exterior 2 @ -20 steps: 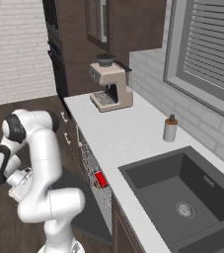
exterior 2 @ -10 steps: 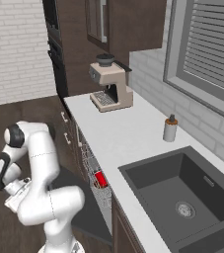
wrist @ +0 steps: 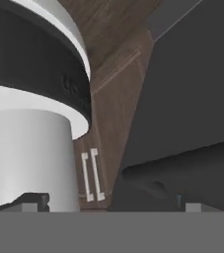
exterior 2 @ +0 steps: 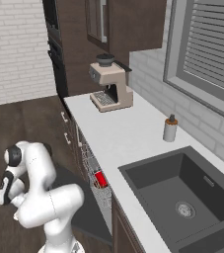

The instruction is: Pick up the cup and bowl from the counter, place them in the dishwasher, and close the dishwasher door.

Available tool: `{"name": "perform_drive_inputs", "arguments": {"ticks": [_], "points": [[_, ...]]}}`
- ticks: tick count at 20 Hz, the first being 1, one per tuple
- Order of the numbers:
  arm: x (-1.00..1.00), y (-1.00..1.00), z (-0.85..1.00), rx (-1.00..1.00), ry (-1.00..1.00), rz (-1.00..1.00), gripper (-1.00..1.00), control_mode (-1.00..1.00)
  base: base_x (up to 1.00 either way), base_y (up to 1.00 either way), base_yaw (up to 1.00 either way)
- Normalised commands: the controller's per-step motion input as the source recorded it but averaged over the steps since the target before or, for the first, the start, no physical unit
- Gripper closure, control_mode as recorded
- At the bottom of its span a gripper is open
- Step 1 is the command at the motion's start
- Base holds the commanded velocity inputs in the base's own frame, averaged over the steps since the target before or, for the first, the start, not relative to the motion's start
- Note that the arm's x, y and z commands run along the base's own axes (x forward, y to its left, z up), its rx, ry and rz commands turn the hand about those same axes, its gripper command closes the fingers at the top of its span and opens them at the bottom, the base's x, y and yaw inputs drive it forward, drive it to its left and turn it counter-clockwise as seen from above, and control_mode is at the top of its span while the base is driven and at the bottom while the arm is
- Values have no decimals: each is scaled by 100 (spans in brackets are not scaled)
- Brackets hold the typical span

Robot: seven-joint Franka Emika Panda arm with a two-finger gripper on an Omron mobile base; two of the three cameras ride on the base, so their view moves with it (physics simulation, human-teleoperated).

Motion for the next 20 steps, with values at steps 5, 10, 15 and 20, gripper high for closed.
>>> {"name": "perform_drive_inputs", "arguments": {"ticks": [5,10,15,20], "points": [[53,-12,-73,-11,0,0,-100,-100,0,0,0],[74,-73,-44,-10,0,3,-100,-100,0,0,0],[83,-99,-10,-6,-3,5,-100,-100,0,0,0],[99,-100,0,-1,-5,8,-100,-100,0,0,0]]}}
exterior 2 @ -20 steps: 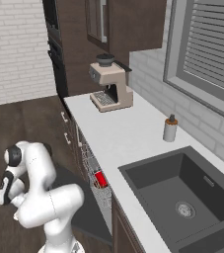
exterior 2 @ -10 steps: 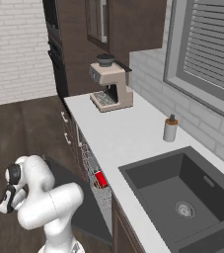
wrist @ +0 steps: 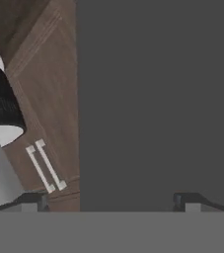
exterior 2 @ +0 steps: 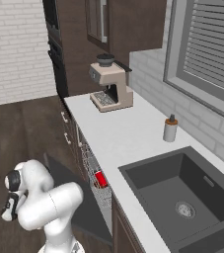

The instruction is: Pick up the cup and bowl from the counter, place them in the dishwasher, and close the dishwasher door.

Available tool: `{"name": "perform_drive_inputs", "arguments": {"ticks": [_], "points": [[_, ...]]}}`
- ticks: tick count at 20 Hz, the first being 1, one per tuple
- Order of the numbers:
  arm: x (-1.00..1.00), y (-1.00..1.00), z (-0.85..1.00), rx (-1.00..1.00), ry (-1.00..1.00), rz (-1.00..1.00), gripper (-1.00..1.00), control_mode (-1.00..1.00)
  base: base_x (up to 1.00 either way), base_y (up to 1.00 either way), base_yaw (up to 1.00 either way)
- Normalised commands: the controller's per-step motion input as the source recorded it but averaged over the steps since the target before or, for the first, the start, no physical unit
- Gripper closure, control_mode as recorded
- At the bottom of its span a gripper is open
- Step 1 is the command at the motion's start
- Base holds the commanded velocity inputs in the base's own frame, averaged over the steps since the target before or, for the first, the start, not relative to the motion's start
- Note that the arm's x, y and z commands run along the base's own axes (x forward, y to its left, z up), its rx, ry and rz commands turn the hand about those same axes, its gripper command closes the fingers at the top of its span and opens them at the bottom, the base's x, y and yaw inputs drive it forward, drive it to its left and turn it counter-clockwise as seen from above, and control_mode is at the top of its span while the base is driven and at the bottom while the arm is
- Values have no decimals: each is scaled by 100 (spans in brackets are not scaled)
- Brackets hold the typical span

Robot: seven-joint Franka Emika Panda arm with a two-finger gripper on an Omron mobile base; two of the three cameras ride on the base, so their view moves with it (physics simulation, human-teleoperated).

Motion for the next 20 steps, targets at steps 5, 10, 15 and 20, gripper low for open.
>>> {"name": "perform_drive_inputs", "arguments": {"ticks": [5,10,15,20], "points": [[100,-100,15,0,-1,5,-100,-100,0,0,0],[100,-100,35,2,0,3,-100,-100,0,0,0],[100,-100,29,6,0,3,-100,-100,0,0,0],[100,-100,13,8,4,0,-100,-100,0,0,0]]}}
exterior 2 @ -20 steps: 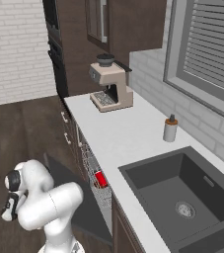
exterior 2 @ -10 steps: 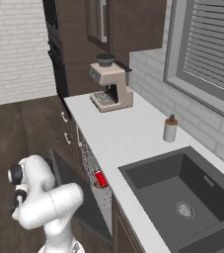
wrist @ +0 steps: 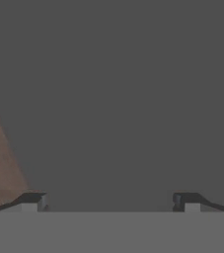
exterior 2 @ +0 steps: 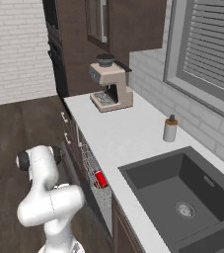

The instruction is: Pick up the cup and bowl from the counter, place them in the dishwasher, and close the dishwasher door.

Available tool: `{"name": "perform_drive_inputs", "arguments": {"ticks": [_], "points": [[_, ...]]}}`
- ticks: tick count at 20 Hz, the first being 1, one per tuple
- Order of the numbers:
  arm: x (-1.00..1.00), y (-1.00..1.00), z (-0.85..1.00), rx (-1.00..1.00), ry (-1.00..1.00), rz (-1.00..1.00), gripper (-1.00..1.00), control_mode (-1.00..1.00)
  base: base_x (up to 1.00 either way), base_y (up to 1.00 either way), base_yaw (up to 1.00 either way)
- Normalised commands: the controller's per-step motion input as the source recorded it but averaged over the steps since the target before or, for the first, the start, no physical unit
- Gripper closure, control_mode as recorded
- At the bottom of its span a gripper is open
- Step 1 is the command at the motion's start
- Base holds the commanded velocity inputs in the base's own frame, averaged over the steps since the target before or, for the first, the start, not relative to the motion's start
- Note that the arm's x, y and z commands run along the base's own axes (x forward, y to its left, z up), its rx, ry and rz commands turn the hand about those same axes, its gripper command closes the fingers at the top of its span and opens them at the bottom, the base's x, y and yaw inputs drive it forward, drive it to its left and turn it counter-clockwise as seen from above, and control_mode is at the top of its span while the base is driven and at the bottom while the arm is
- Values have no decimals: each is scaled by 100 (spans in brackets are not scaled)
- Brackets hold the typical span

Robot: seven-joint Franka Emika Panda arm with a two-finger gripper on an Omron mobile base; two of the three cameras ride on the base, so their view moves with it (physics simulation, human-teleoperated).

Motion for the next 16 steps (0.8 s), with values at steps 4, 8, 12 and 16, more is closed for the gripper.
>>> {"name": "perform_drive_inputs", "arguments": {"ticks": [4,8,12,16], "points": [[100,-100,4,8,6,0,-100,-100,0,0,0],[100,-100,1,8,6,0,-100,-100,0,0,0],[100,-100,0,9,5,0,-100,-100,0,0,0],[100,-100,-1,9,7,0,-100,-100,0,0,0]]}}
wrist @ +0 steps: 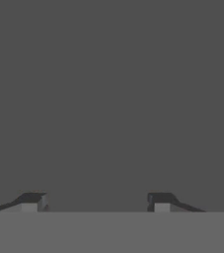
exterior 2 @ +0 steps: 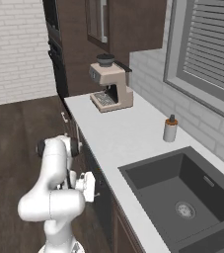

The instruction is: Pick up the cup and bowl from the counter, place them in the dishwasher, and close the dishwasher door.

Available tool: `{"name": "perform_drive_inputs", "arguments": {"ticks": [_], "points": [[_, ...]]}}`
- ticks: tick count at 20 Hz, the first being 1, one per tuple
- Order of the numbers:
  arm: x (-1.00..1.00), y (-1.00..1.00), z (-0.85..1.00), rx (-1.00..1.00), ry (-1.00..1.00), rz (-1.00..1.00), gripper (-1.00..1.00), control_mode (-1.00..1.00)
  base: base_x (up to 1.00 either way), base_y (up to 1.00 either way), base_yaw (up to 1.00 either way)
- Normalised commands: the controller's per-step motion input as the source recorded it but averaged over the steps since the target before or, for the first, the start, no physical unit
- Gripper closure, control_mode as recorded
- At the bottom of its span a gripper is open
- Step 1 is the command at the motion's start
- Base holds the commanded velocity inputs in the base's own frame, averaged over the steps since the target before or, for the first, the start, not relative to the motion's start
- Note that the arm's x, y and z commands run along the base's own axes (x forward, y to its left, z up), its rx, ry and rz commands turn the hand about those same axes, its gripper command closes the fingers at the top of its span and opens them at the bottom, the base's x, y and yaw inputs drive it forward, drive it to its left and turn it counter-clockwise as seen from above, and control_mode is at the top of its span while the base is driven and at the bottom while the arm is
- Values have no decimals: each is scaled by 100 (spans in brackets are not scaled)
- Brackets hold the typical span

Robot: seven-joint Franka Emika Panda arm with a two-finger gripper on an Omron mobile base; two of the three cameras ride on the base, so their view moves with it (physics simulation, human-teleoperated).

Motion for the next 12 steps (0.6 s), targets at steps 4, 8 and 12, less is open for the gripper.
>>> {"name": "perform_drive_inputs", "arguments": {"ticks": [4,8,12], "points": [[100,-100,-14,11,11,0,-100,-100,0,0,0],[100,-100,-31,10,12,2,-100,-100,0,0,0],[44,-41,-14,5,0,3,-100,-100,0,0,0]]}}
